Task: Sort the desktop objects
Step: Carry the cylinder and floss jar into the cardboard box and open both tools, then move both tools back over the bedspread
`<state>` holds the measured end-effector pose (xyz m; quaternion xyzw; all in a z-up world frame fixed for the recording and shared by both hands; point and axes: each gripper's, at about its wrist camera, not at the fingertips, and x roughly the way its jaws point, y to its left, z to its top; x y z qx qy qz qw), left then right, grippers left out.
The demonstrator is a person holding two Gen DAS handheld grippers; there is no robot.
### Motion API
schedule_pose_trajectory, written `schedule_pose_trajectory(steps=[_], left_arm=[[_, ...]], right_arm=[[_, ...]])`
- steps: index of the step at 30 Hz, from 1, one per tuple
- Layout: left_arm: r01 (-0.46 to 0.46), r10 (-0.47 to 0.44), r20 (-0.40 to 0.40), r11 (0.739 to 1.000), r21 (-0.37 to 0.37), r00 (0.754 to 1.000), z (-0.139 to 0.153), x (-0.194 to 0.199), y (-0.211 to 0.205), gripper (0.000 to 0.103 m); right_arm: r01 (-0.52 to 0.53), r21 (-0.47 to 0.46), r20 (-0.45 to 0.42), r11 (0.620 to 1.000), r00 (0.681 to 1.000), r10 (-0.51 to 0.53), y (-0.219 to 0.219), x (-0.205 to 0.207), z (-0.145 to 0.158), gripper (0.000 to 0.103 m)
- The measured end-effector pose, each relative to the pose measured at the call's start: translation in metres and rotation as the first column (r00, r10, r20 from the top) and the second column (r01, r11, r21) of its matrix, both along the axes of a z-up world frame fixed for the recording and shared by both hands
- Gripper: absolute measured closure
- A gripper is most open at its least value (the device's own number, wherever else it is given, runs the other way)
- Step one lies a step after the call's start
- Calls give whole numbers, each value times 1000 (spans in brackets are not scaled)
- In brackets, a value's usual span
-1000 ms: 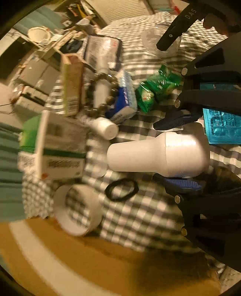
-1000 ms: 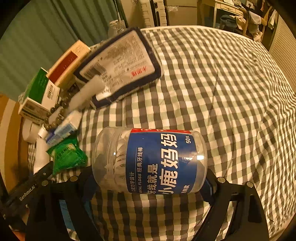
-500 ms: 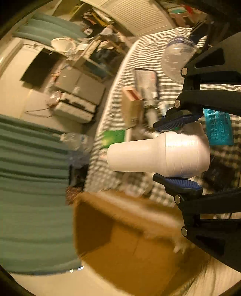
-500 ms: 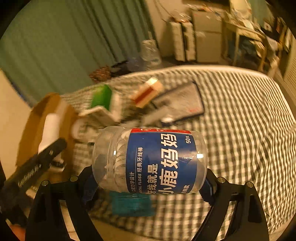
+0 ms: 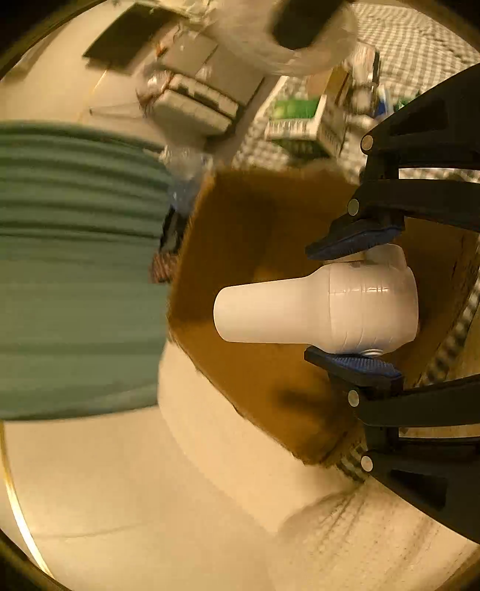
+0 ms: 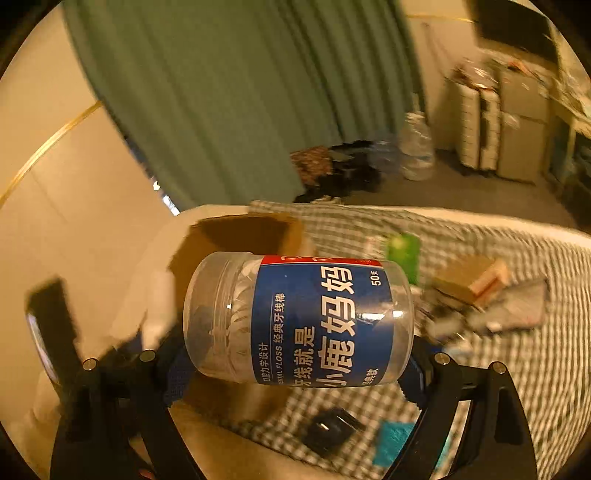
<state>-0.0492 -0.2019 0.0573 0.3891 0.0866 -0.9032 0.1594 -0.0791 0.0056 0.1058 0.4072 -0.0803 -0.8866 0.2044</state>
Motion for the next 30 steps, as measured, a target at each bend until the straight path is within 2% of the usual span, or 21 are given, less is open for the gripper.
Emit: schedule_pose_trajectory(steps=[3, 5, 7, 9, 11, 14, 16, 18, 21, 23, 25, 28, 30], left_arm=[[-14, 14, -3, 994, 106, 1000, -10, -3, -14, 53], [-58, 55, 30, 991, 117, 998, -16, -9, -19, 53], [-96, 87, 67, 986, 136, 994, -25, -15, -25, 47], [-113, 102, 77, 982, 150, 992, -28, -18, -29, 20], [-149, 141, 76, 981, 126, 987, -31, -13, -40, 9], [-208, 193, 131, 972, 110, 972, -38, -13, -46, 7], [-201, 182, 137, 969, 146, 974, -41, -12, -45, 7], [-199, 180, 137, 971, 134, 974, -38, -10, -41, 7], [-150, 137, 92, 978, 147, 986, -25, -8, -25, 7], [-80, 73, 45, 984, 157, 996, -15, -7, -6, 1], [6, -9, 19, 987, 158, 1000, -6, 0, 24, 0], [150, -151, -5, 981, 123, 989, 1, 14, 75, 0], [282, -280, -43, 956, 74, 959, 0, 32, 118, 0]], right_arm=[[-50, -18, 36, 999, 998, 51, -31, -15, -10, 15], [-69, -15, 58, 997, 996, 70, -46, -21, -17, 15], [-102, -3, 85, 995, 991, 102, -64, -30, -24, 14], [-112, -7, 114, 994, 987, 112, -73, -39, -30, 14], [-92, -21, 134, 996, 986, 94, -75, -48, -31, 13], [-64, -60, 121, 996, 990, 71, -72, -53, -24, 10], [-48, -61, 78, 997, 996, 53, -61, -50, -17, 10], [-10, -48, 34, 999, 999, 11, -44, -41, -9, 10], [42, -11, 1, 999, 999, -42, -4, -27, -8, 10], [75, 18, -11, 997, 997, -75, 21, -12, -11, 10], [135, 69, -24, 988, 991, -134, 54, 9, -23, 10], [232, 142, -28, 962, 973, -230, 97, 35, -43, 10], [283, 173, -1, 943, 958, -288, 126, 45, -60, 10]])
